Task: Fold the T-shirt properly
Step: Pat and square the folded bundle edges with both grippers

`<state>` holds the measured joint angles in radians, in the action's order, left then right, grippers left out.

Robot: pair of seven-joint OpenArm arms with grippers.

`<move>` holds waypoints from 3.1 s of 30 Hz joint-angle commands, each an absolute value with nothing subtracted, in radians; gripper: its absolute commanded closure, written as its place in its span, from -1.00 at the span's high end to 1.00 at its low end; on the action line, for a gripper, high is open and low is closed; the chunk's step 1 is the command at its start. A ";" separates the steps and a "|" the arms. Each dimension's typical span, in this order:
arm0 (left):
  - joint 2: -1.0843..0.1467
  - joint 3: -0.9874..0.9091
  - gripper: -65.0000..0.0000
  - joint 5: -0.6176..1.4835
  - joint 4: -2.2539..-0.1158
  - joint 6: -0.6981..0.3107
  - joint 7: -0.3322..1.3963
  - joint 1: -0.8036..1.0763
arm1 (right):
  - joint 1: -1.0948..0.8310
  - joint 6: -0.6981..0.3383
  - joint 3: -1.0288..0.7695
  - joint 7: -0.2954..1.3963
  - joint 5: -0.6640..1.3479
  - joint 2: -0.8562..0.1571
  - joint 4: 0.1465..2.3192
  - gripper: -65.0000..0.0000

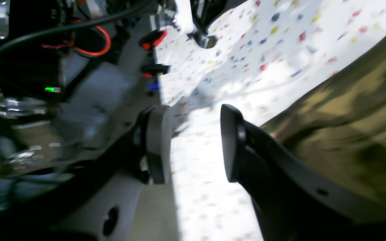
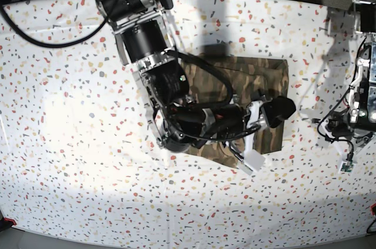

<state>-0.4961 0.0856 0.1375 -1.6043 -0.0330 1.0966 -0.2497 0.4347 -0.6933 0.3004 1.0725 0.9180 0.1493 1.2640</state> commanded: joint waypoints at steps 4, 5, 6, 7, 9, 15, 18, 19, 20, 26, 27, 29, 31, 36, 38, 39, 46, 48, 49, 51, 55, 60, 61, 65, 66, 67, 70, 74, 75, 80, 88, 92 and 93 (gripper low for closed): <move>-0.511 0.078 -0.21 0.133 -1.664 -0.034 1.173 -0.262 | 0.490 -0.698 0.246 0.870 0.628 0.157 1.281 -0.22; -0.511 0.078 -0.21 0.133 -1.695 -0.038 1.182 -0.250 | 0.496 -0.698 0.225 0.829 0.537 0.157 1.281 -0.22; -0.511 0.078 -0.21 0.133 -1.735 -0.038 1.180 -0.232 | 0.501 -0.698 0.204 0.791 0.449 0.157 1.281 -0.22; -0.510 0.078 -0.21 0.136 -1.781 -0.038 1.174 -0.210 | 0.508 -0.698 0.184 0.757 0.381 0.157 1.280 -0.22; -0.510 0.079 -0.21 0.155 -1.886 -0.038 1.150 -0.156 | 0.525 -0.698 0.162 0.696 0.326 0.157 1.273 -0.22; -0.407 0.080 -0.21 0.255 -2.096 -0.082 1.108 0.034 | 0.641 -0.623 0.151 0.633 0.211 0.102 1.118 -0.22; -0.309 0.080 -0.21 0.275 -2.104 -0.091 1.106 0.114 | 0.716 -0.622 0.151 0.579 0.208 0.091 0.936 -0.23; -0.274 0.080 -0.21 0.282 -2.106 -0.092 1.105 0.139 | 0.740 -0.622 0.150 0.542 0.208 0.088 0.865 -0.23; -0.242 0.080 -0.21 0.291 -2.109 -0.098 1.100 0.166 | 0.765 -0.622 0.151 0.505 0.203 0.086 0.793 -0.23; -0.133 0.081 -0.21 0.311 -2.109 -0.146 1.033 0.308 | 0.842 -0.620 0.151 0.447 0.079 0.080 0.524 -0.23; -0.134 0.081 -0.21 0.303 -2.107 -0.146 1.021 0.325 | 0.836 -0.620 0.151 0.452 0.082 0.076 0.519 -0.23; -0.134 0.081 -0.21 0.252 -2.101 -0.146 1.006 0.354 | 0.811 -0.633 0.151 0.477 0.112 0.064 0.519 -0.23; -0.137 0.081 -0.21 0.208 -2.077 -0.146 0.974 0.375 | 0.772 -0.662 0.151 0.492 0.149 0.047 0.519 -0.23; -0.136 0.081 -0.21 0.160 -1.919 -0.161 0.891 0.356 | 0.665 -0.698 0.152 0.522 0.204 0.016 0.566 -0.23; -0.137 0.081 -0.21 0.118 -1.844 -0.187 0.879 0.304 | 0.625 -0.698 0.153 0.565 0.249 0.005 0.624 -0.23; -0.137 0.081 -0.21 0.108 -1.811 -0.188 0.887 0.272 | 0.603 -0.698 0.153 0.593 0.273 0.000 0.659 -0.23; -0.176 0.079 -0.21 0.096 -1.636 -0.188 0.879 0.104 | 0.451 -0.698 0.153 0.786 0.443 -0.028 0.934 -0.23; -0.201 0.080 -0.21 0.093 -1.599 -0.188 0.864 0.073 | 0.408 -0.698 0.153 0.834 0.490 -0.048 1.004 -0.23; -0.217 0.080 -0.21 0.094 -1.584 -0.188 0.862 0.058 | 0.385 -0.698 0.153 0.855 0.517 -0.059 1.037 -0.23; -0.248 0.080 -0.21 0.095 -1.562 -0.187 0.862 0.032 | 0.340 -0.698 0.153 0.879 0.566 -0.083 1.100 -0.23; -0.275 0.080 -0.21 0.124 -1.553 -0.188 0.863 0.012 | 0.249 -0.698 0.152 0.902 0.639 -0.117 1.211 -0.23; -0.253 0.080 -0.21 0.176 -1.553 -0.231 0.856 0.011 | 0.149 -0.698 0.153 0.912 0.685 -0.119 1.322 -0.23; -0.248 0.080 -0.21 0.176 -1.553 -0.245 0.852 0.011 | 0.136 -0.698 0.153 0.913 0.693 -0.119 1.340 -0.23; -0.247 0.080 -0.21 0.176 -1.553 -0.259 0.838 0.005 | 0.102 -0.698 0.152 0.915 0.692 -0.119 1.409 -0.23; -0.247 0.080 -0.21 0.176 -1.553 -0.259 0.840 0.001 | 0.096 -0.698 0.152 0.918 0.692 -0.119 1.426 -0.23; -0.247 0.080 -0.21 0.176 -1.553 -0.259 0.839 -0.004 | 0.093 -0.698 0.153 0.923 0.692 -0.119 1.441 -0.23; -0.247 0.080 -0.21 0.175 -1.553 -0.257 0.845 -0.023 | 0.092 -0.698 0.151 0.925 0.692 -0.119 1.473 -0.23; -0.247 0.079 -0.21 0.175 -1.554 -0.210 0.851 -0.051 | 0.094 -0.698 0.143 0.925 0.679 -0.120 1.500 -0.23; -0.247 0.079 -0.21 0.183 -1.555 -0.190 0.854 -0.057 | 0.094 -0.698 0.143 0.925 0.664 -0.119 1.503 -0.23; -0.250 0.077 -0.21 0.214 -1.586 -0.161 0.863 -0.064 | 0.095 -0.698 0.143 0.905 0.646 -0.119 1.504 -0.23; -0.329 0.077 -0.21 0.220 -1.684 -0.160 0.901 -0.064 | 0.115 -0.698 0.143 0.879 0.593 -0.148 1.522 -0.23; -0.393 0.077 -0.21 0.267 -1.695 -0.155 0.915 -0.064 | 0.116 -0.698 0.133 0.868 0.567 -0.186 1.573 -0.23; -0.406 0.077 -0.21 0.292 -1.695 -0.153 0.921 -0.060 | 0.116 -0.698 0.124 0.868 0.567 -0.194 1.587 -0.23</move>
